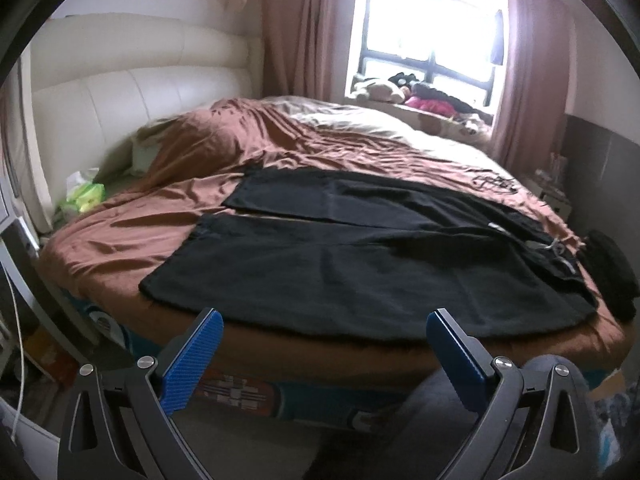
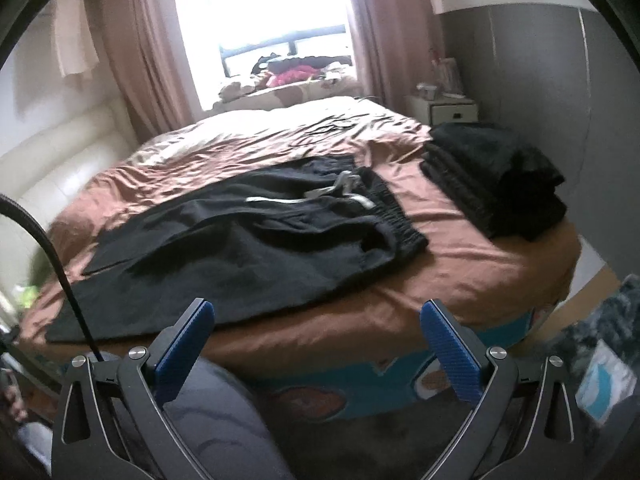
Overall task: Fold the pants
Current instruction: 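Move both grippers down to the black pants, left at hem, right at waistband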
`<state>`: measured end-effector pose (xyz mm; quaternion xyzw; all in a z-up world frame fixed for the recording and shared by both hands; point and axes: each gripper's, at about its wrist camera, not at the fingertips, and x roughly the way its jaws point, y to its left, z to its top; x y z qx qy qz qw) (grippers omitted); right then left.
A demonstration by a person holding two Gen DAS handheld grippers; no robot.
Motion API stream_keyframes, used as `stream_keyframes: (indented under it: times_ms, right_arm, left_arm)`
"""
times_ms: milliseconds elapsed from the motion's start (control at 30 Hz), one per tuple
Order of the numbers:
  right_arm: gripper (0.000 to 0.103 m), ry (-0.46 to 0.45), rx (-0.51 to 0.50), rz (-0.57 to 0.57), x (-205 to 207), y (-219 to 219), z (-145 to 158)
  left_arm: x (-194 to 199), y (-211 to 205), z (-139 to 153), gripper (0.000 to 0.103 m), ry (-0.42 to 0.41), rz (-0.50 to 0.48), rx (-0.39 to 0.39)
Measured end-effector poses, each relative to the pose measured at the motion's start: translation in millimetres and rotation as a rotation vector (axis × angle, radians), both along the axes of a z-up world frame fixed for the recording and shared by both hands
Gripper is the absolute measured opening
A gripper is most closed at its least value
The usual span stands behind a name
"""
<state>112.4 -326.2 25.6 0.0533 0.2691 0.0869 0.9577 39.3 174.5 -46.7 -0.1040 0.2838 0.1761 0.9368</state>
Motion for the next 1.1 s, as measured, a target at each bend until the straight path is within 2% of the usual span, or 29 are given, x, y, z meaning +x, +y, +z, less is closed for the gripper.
stream_keyframes:
  times_ms: [133, 433, 567, 633, 700, 900, 1100]
  right_arm:
    - [0.103, 0.022, -0.034, -0.043, 17, 2, -4]
    - [0.103, 0.099, -0.015, -0.094, 58, -1, -13]
    - [0.103, 0.101, 0.016, -0.055, 76, -7, -24]
    - [0.103, 0.124, 0.018, -0.055, 89, -10, -29]
    - [0.102, 0.133, 0.065, -0.037, 101, -16, -34]
    - [0.083, 0.189, 0.133, -0.03, 141, -30, -51]
    - [0.081, 0.237, 0.217, -0.027, 177, -43, -73]
  left_arm:
    - [16, 8, -4, 0.103, 0.036, 0.015, 0.017]
    - [49, 47, -29, 0.102, 0.095, 0.045, -0.077]
    - [61, 66, -47, 0.089, 0.148, 0.081, -0.122]
    - [64, 74, -55, 0.088, 0.16, 0.089, -0.148]
    - [65, 83, -63, 0.088, 0.166, 0.101, -0.17]
    - [65, 108, -86, 0.083, 0.183, 0.142, -0.235]
    - [55, 140, -105, 0.078, 0.159, 0.198, -0.342]
